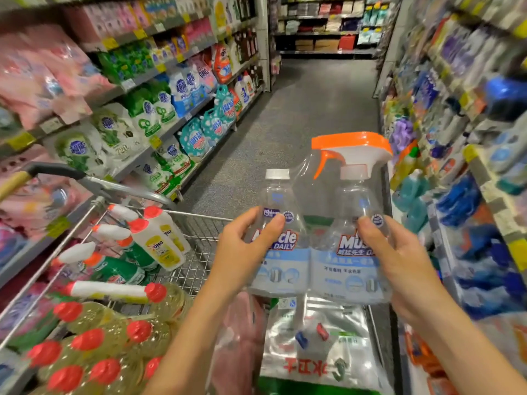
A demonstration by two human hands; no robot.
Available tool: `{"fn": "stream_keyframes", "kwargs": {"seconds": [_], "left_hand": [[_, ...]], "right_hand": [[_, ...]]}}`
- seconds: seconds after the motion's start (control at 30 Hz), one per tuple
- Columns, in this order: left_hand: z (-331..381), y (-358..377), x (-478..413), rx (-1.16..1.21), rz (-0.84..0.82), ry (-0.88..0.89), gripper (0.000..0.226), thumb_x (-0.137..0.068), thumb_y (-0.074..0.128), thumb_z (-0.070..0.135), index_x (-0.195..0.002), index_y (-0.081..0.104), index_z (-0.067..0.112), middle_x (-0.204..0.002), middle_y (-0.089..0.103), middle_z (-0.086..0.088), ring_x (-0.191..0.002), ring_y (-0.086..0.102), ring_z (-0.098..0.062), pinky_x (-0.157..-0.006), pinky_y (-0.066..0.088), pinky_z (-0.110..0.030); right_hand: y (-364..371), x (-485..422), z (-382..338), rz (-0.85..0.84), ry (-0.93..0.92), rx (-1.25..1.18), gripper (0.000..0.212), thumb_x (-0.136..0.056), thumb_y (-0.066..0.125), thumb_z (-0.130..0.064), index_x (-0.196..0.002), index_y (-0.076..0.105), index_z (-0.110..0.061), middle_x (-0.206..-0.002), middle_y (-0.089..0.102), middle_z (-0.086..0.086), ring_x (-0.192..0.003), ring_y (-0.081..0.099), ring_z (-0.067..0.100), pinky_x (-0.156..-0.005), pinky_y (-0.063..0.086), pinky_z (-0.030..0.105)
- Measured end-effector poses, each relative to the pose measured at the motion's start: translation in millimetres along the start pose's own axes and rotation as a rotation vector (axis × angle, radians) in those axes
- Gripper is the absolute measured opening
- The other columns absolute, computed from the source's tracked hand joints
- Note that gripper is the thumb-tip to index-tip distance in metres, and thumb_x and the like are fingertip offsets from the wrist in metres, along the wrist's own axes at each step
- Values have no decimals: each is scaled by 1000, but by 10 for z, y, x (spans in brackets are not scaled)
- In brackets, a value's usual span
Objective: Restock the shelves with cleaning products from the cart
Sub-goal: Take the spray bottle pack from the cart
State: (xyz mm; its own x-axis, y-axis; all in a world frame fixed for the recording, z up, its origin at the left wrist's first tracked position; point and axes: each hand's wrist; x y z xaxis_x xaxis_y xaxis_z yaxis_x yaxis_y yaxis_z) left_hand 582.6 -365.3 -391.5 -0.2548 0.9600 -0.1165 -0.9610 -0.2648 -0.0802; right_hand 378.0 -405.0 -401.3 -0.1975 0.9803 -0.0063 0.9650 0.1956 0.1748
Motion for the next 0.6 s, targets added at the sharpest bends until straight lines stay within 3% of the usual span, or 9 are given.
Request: {"fn": "stream_keyframes", "kwargs": {"seconds": [0.1,0.23,0.37,0.47,0.57,0.6], "left_hand": [[93,25,134,53,-29,7,27,-78,61,41,-93,72,21,-91,74,5,-82,67,-4,-68,50,-13],[180,7,349,96,-151,36,24,-77,62,38,-89,72,20,-86,73,5,-80,66,-9,-70,52,-18],[257,-26,681,91,-313,61,19,-80,61,36,-88,72,23,-86,73,3,-82,66,-12,-76,52,-26],[330,-10,958,105,-449,64,10,-87,63,25,-89,72,23,-88,74,5,-82,67,-9,-77,53,-25],[380,95,1301,121,-616,64,10,-89,63,22,-91,73,21,-92,75,1,-85,68,-10,-75,52,-20],[396,147,1444,130,-675,65,11,-88,63,23,-92,73,20,-93,75,0,-86,68,-10,-74,52,-19]], "right_hand": [[32,261,-113,62,-19,15,21,-68,66,-50,-73,68,-30,-70,71,2,-59,69,18,-45,53,30],[72,752,-183,186,-64,80,43,-67,67,-54,-89,67,-18,-76,71,4,-65,70,20,-50,56,33],[135,1388,-157,344,-100,118,43,-70,70,-63,-94,70,-28,-87,74,4,-74,72,22,-58,58,36],[197,1950,-98,499,-78,125,68,-59,71,-76,-109,67,-30,-111,69,0,-94,69,20,-69,58,39],[250,2600,-97,658,-67,113,78,-55,72,-78,-116,63,-31,-125,64,1,-105,67,23,-74,58,45],[267,2835,-108,719,-81,138,73,-57,71,-78,-114,64,-33,-121,67,-2,-104,68,21,-76,57,44]]}}
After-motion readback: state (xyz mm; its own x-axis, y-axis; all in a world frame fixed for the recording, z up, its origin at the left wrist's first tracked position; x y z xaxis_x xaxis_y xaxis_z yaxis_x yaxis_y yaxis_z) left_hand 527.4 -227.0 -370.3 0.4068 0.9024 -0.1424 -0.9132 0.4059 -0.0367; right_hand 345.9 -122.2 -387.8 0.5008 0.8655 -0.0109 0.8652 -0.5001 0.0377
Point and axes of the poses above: each hand's wrist, its own x-axis away from the middle knuckle, its own y-axis out of the palm, z = x × y
